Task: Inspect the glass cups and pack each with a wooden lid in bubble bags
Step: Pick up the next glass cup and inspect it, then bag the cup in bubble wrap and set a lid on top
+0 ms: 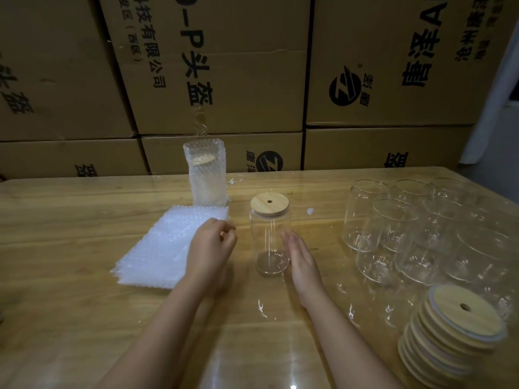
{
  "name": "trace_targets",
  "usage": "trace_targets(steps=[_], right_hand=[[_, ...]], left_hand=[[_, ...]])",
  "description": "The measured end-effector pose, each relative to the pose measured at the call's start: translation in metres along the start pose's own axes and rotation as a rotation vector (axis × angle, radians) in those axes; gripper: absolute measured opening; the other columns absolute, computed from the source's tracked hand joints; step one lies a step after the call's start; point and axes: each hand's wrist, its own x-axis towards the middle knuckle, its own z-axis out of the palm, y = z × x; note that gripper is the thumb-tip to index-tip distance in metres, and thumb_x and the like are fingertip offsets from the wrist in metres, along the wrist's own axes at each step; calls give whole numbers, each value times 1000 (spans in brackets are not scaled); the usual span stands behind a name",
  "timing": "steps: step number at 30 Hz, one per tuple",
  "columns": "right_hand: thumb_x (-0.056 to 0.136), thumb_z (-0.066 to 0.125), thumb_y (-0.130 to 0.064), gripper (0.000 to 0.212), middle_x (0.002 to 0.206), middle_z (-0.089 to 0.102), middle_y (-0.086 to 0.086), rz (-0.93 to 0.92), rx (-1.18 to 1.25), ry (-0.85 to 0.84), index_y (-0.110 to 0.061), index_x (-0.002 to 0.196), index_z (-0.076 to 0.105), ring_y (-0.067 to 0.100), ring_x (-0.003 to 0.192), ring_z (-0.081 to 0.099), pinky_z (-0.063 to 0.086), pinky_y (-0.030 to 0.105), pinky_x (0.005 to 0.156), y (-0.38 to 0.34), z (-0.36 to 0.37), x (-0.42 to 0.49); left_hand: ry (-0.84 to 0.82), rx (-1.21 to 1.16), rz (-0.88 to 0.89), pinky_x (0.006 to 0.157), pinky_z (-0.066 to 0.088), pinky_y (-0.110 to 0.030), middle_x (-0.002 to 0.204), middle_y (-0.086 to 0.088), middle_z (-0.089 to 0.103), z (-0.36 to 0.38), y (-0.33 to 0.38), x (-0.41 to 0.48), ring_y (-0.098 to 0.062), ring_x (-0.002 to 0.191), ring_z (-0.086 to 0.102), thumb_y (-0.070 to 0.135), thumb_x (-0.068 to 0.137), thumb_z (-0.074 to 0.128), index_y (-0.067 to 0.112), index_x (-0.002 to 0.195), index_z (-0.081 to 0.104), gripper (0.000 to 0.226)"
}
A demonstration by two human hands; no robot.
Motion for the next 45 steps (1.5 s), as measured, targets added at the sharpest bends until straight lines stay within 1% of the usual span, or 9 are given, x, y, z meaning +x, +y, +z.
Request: trace_targets(steps=[9, 12, 16, 21, 26, 28, 34, 38, 45], right_hand=[[77, 37, -71, 54, 132, 55, -20, 11, 19, 0, -47, 123, 48, 2, 127, 46, 31, 28, 109, -3, 0, -1], [79, 39, -67, 47, 128, 57, -20, 3, 33, 6, -46, 119, 51, 2, 126, 48, 32, 28, 109, -3, -1, 0], [93, 41, -55, 27, 127, 59, -20, 19, 30, 23, -46, 113, 56, 0, 124, 49, 34, 28, 109, 1, -2, 2], [76, 45, -65, 48, 120, 64, -14, 24, 96, 55, -37, 112, 59, 3, 118, 55, 38, 34, 109, -3, -1, 4], [85, 44, -57, 47, 117, 67, -12, 35, 92, 89, -27, 118, 60, 3, 113, 59, 40, 38, 108, -4, 0, 4], [89, 44, -53, 42, 115, 68, -12, 40, 79, 100, -27, 117, 62, 2, 111, 60, 41, 38, 107, -2, 0, 4], [100, 41, -34, 23, 111, 70, -10, 45, 99, 138, -30, 103, 64, 5, 108, 62, 43, 35, 104, -6, 1, 3], [99, 43, -36, 20, 113, 66, -15, -2, 95, 178, -35, 105, 62, 7, 113, 59, 43, 22, 96, -19, 2, -2], [96, 51, -18, 35, 126, 52, -19, -458, -114, 266, -48, 113, 46, -18, 111, 46, 38, 4, 91, -91, 4, -14]], left_hand=[[-13, -566, -241, 50, 42, -15, 71, 14, 66, -45, 24, 18, 1, 56, 56, 15, 89, 63, 27, 85, 70, 14], [-71, -98, -217, 57, 44, -24, 95, 10, 65, -48, 12, 28, -12, 81, 63, 23, 88, 64, 25, 95, 66, 8], [-327, 597, -222, 70, 44, -29, 119, -3, 53, -43, -9, 29, -21, 98, 58, 47, 84, 65, 21, 114, 60, 40], [-317, 719, -258, 50, 26, -25, 69, 3, 44, -37, -20, 31, -15, 61, 40, 18, 84, 54, 16, 65, 42, 22], [-346, 753, -217, 64, 38, -29, 107, 1, 52, -37, -17, 29, -21, 98, 53, 55, 83, 61, 19, 100, 52, 40], [-389, 769, -224, 61, 38, -27, 100, 1, 54, -37, -18, 29, -18, 90, 55, 49, 83, 62, 18, 93, 54, 34], [-318, 768, -285, 46, 25, -24, 57, 3, 41, -46, -8, 35, -14, 49, 37, 9, 82, 50, 15, 58, 38, 28], [-96, 719, -191, 53, 33, -26, 78, -1, 60, -68, 4, 38, -21, 66, 53, 10, 90, 47, 15, 82, 62, 18], [117, 391, 182, 54, 43, -32, 92, -2, 69, -117, 38, 27, -25, 71, 59, 29, 96, 50, 21, 96, 54, 9]])
